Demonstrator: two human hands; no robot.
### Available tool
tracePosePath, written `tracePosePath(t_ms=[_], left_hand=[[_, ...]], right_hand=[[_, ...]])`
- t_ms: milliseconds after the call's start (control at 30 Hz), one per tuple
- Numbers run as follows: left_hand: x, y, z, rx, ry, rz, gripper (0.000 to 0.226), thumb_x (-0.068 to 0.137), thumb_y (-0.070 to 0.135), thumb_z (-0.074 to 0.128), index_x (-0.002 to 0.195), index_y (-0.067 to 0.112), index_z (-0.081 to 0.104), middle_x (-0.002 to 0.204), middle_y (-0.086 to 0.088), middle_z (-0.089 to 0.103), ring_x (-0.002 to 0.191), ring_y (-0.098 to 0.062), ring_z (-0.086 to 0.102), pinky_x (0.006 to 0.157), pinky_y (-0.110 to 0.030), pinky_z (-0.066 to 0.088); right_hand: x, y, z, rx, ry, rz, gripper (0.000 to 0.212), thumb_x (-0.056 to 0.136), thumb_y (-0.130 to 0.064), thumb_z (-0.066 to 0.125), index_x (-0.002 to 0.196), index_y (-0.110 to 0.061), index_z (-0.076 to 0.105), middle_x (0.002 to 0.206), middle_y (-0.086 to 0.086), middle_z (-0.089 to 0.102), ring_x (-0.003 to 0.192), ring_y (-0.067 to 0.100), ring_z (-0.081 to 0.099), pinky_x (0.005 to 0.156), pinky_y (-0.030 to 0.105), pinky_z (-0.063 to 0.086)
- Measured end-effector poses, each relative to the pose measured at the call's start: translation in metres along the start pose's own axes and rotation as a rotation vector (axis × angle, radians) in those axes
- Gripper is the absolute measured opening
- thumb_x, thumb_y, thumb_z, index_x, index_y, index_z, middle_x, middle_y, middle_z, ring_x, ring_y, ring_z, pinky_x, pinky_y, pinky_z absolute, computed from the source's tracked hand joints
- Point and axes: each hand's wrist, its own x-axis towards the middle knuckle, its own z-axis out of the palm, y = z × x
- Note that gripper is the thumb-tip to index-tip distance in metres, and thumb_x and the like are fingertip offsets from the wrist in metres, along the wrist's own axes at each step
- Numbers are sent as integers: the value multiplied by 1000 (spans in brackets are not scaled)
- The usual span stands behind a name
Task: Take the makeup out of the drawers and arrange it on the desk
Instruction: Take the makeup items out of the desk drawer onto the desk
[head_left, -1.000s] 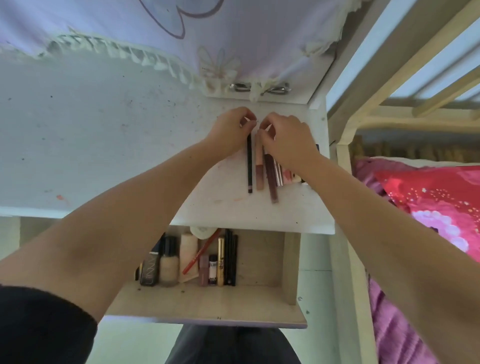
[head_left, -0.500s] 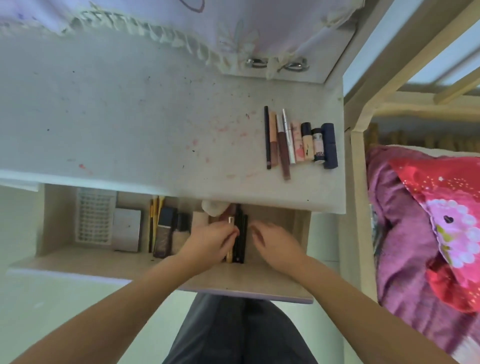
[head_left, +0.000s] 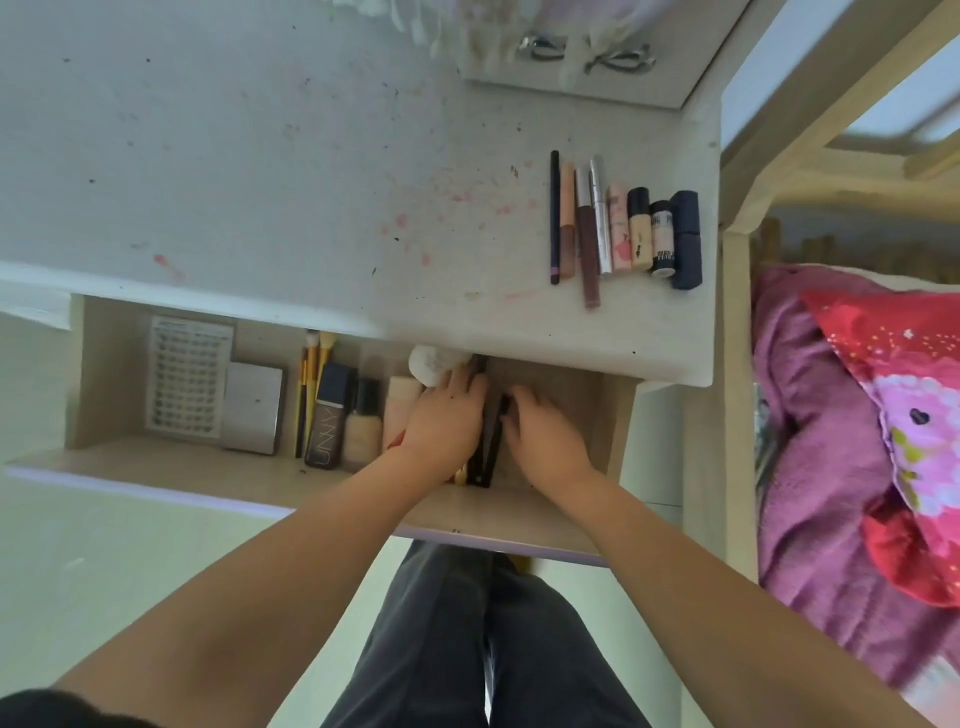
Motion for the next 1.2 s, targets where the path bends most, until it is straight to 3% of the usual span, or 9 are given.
tracePosePath(t_ms=[133,233,300,400,533,767,1000,1133,1200], left_hand=[[-10,2,-7,-409,-47,-125,26,97,16,46,122,10,46,113,-13,60,97,-28,60,73,-35,47],[-26,5,-33,-543,-28,-57,24,96,21,50,119,16,51,111,-2,63,97,-17,60,82,-29,50],[-32,2,-62,-583,71,-2,27,94,24,53,120,18,54,108,5,61,93,-8,57,85,-27,50],[-18,-6,-120,-657,313,27,22,92,22,58,113,17,58,93,10,59,76,2,52,75,-14,44],[49,-13,-177,-742,461,-19,11,91,19,60,102,17,59,75,10,57,66,3,52,66,-6,41],[143,-19,-176,-649,336,-90,19,92,27,56,106,15,59,77,4,56,72,-14,54,70,-27,46],[161,-9,-161,-498,274,-132,26,95,34,50,115,18,55,84,6,57,77,-14,56,64,-27,42],[152,-6,-164,-551,260,-119,29,96,32,49,121,17,52,79,7,56,73,-15,56,64,-28,44],[134,-6,-168,-610,281,-95,27,96,28,48,119,16,53,74,8,54,69,-13,55,64,-27,46]], right_hand=[[-15,-2,-8,84,53,-26,22,97,-27,47,115,-15,49,100,6,65,84,21,63,70,34,54],[-30,-9,-28,170,61,-95,17,96,-26,50,111,-18,51,102,1,63,90,16,61,78,34,54],[-38,-15,-56,198,113,-156,17,95,-25,52,111,-19,53,102,-3,60,91,11,57,82,27,51],[-29,-31,-117,273,266,-253,17,93,-19,56,109,-16,57,95,-4,60,85,9,55,78,20,46],[34,-57,-190,326,424,-287,13,93,-16,54,104,-10,58,85,-3,58,77,14,55,74,27,48],[131,-54,-207,126,297,-211,18,93,-20,51,107,-12,60,95,7,65,86,23,59,80,40,50],[149,-37,-198,-60,318,-202,23,94,-24,50,110,-12,60,100,6,64,95,24,55,82,40,45],[137,-38,-199,-59,399,-215,23,94,-24,49,109,-11,61,96,5,62,94,23,53,80,36,44],[110,-46,-196,37,415,-270,20,95,-20,48,106,-10,62,91,0,59,86,15,51,76,24,42]])
